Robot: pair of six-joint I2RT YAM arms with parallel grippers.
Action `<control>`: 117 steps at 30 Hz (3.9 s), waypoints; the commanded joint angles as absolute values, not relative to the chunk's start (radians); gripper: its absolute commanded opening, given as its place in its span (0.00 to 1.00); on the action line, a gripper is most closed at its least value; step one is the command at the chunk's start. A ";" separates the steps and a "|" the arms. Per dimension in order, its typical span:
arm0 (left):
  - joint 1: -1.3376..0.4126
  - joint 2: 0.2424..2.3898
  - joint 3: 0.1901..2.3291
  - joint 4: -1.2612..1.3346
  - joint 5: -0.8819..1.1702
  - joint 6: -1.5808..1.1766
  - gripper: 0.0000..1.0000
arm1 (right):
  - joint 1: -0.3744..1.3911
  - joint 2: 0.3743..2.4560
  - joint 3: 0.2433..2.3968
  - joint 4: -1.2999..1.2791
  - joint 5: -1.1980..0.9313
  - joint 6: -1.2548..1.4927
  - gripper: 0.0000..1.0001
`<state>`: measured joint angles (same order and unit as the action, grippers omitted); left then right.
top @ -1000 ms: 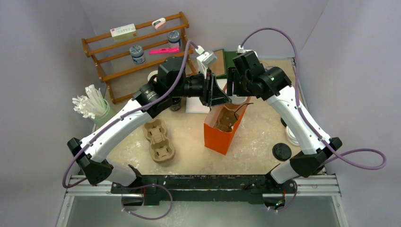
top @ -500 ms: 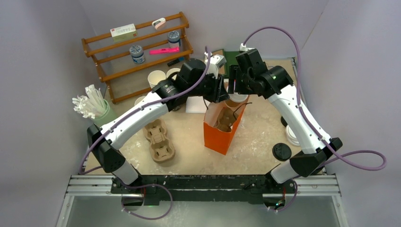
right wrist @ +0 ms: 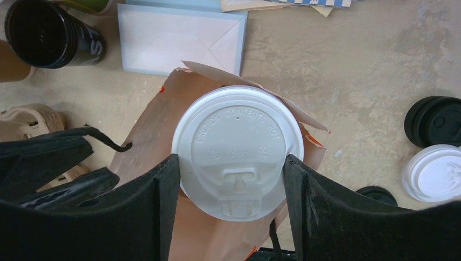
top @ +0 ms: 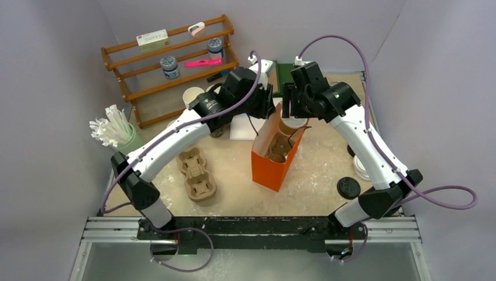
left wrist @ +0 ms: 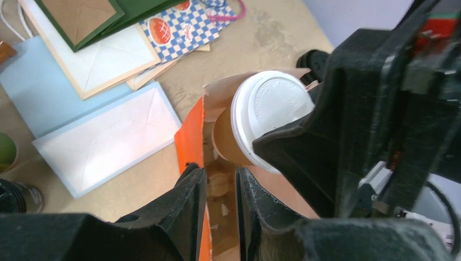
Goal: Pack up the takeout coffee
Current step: Place the coffee cup on the cup tray.
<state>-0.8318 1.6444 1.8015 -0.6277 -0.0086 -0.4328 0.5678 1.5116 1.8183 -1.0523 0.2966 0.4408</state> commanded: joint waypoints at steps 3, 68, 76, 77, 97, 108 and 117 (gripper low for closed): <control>-0.834 1.684 1.805 -0.706 -0.026 -0.350 0.28 | 0.561 1.488 1.797 -1.029 0.298 0.402 0.42; -0.881 1.445 1.649 -0.766 0.201 -0.294 0.00 | 0.948 1.081 1.286 -0.676 0.235 0.199 0.35; -0.881 1.466 1.764 -0.867 0.090 -0.248 0.00 | 1.014 1.098 1.223 -0.644 0.361 0.176 0.33; -0.881 1.466 1.774 -0.885 0.060 -0.248 0.00 | 1.022 1.095 1.201 -0.639 0.368 0.179 0.32; -0.960 1.347 1.556 -0.772 -0.065 -0.386 0.00 | 1.055 0.971 0.867 -0.320 0.525 0.271 0.30; -1.025 1.279 1.441 -0.622 -0.088 -0.419 0.00 | 1.055 0.978 0.835 -0.357 0.480 0.305 0.29; -1.061 1.283 1.407 -0.581 -0.086 -0.429 0.00 | 1.055 0.924 0.780 -0.256 0.476 0.331 0.27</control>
